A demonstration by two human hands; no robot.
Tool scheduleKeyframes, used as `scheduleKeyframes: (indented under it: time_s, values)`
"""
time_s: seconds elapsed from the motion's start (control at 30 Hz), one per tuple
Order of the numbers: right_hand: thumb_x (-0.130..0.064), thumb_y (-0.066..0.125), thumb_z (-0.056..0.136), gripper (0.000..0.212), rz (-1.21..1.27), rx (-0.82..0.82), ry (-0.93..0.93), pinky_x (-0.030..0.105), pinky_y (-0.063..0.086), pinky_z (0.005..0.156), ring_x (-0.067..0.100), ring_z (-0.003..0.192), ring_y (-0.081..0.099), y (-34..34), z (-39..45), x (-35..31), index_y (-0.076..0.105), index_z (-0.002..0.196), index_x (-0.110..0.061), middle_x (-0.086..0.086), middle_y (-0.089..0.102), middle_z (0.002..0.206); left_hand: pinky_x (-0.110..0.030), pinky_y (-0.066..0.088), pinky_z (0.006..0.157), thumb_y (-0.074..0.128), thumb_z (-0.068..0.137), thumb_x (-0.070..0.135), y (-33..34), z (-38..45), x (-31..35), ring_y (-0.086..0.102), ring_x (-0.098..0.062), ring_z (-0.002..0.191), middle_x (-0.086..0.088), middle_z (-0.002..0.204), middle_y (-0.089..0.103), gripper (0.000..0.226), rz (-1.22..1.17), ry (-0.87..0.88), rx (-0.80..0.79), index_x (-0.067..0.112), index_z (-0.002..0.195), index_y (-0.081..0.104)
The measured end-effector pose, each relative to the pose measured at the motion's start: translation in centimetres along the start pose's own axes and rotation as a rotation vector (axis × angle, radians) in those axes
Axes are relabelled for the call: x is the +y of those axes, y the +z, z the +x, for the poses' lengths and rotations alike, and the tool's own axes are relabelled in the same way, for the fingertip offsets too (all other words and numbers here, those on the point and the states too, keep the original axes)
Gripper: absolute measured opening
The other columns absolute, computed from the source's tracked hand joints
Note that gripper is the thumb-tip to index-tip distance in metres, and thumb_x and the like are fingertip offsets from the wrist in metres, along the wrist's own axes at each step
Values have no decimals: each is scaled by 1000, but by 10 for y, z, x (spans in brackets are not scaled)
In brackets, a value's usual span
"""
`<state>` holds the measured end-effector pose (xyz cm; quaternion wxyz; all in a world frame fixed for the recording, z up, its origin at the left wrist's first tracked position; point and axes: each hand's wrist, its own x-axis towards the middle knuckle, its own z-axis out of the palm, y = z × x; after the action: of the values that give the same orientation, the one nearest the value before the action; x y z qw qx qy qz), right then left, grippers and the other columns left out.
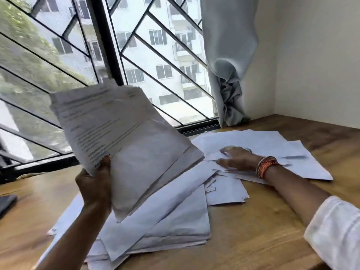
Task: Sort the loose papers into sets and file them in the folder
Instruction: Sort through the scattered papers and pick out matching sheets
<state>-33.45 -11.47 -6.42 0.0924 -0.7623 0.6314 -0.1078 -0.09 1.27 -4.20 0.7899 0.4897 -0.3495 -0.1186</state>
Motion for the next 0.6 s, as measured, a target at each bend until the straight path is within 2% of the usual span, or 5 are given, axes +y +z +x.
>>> scheduleKeyframes:
  time_s: [0.1,0.23,0.47,0.53,0.6]
  values:
    - [-63,44,90,69,-45,49,-21,39,31,109,23,135,39,3,-2,-3,40,143,-19,2,40,150,-21,41,60,66,88,16,4,-14,-12,48,-15,71,-5,73,56,21,115,-53,-101,10,71,56]
    - [-58,27,97,57,-305,183,-61,40,32,98,26,115,55,7,-5,-18,58,119,-15,8,61,125,-30,38,69,66,88,14,-1,-11,-22,46,-17,71,2,64,53,23,216,-78,-169,12,67,57]
    - [-14,46,91,24,-339,339,4,34,46,83,32,106,59,11,-19,-37,61,110,-13,12,62,114,-35,43,75,67,87,14,-5,-8,-26,53,-20,79,-11,83,62,11,264,-80,-146,6,82,62]
    - [-13,46,91,21,-224,382,43,36,47,82,35,105,59,-1,-24,-47,62,106,-13,13,63,112,-37,45,77,67,87,14,-6,-9,-26,54,-21,79,-11,83,62,11,273,-83,-144,7,82,62]
    - [-9,46,91,18,222,456,-7,39,50,79,38,100,61,-30,-32,-59,63,93,-15,15,64,101,-37,46,76,67,87,15,-7,-9,-27,54,-22,79,-12,82,63,12,290,-89,-144,6,80,62]
